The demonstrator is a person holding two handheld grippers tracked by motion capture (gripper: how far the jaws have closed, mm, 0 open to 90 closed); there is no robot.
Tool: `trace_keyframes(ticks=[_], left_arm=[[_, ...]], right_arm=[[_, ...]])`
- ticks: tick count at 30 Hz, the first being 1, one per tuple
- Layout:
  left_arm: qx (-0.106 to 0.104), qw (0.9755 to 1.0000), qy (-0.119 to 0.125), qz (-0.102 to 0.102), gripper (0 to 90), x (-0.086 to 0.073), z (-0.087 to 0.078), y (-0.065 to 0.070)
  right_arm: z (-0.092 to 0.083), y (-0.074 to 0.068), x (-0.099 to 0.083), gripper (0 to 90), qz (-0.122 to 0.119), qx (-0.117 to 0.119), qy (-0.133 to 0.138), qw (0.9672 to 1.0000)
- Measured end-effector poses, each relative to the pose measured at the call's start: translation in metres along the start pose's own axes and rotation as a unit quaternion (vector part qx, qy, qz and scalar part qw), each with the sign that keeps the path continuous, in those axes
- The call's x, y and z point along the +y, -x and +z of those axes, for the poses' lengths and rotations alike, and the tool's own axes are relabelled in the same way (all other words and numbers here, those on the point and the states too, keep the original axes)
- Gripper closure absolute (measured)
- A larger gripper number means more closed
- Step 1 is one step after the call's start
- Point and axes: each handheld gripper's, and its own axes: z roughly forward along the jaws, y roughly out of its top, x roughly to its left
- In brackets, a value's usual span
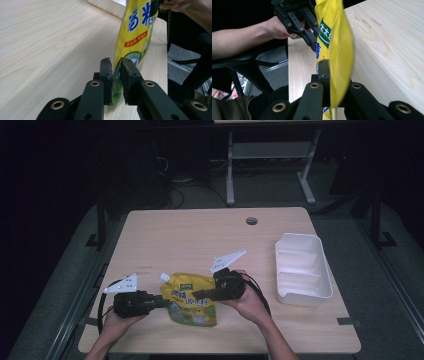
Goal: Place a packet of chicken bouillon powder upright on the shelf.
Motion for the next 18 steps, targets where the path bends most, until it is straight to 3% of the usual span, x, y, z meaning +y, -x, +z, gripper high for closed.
trace_keyframes(ticks=[4,18], left_arm=[[0.004,1.0000,0.002,-0.003,75.0,-0.001,-0.002,-0.002],[0.048,0.9986,-0.023,0.006,63.4,-0.007,-0.004,-0.004]], right_arm=[[-0.011,0.000,0.003,87.7,-0.003,-0.001,0.000,1.0000],[-0.069,0.016,0.014,87.6,-0.004,-0.017,0.009,0.9998]])
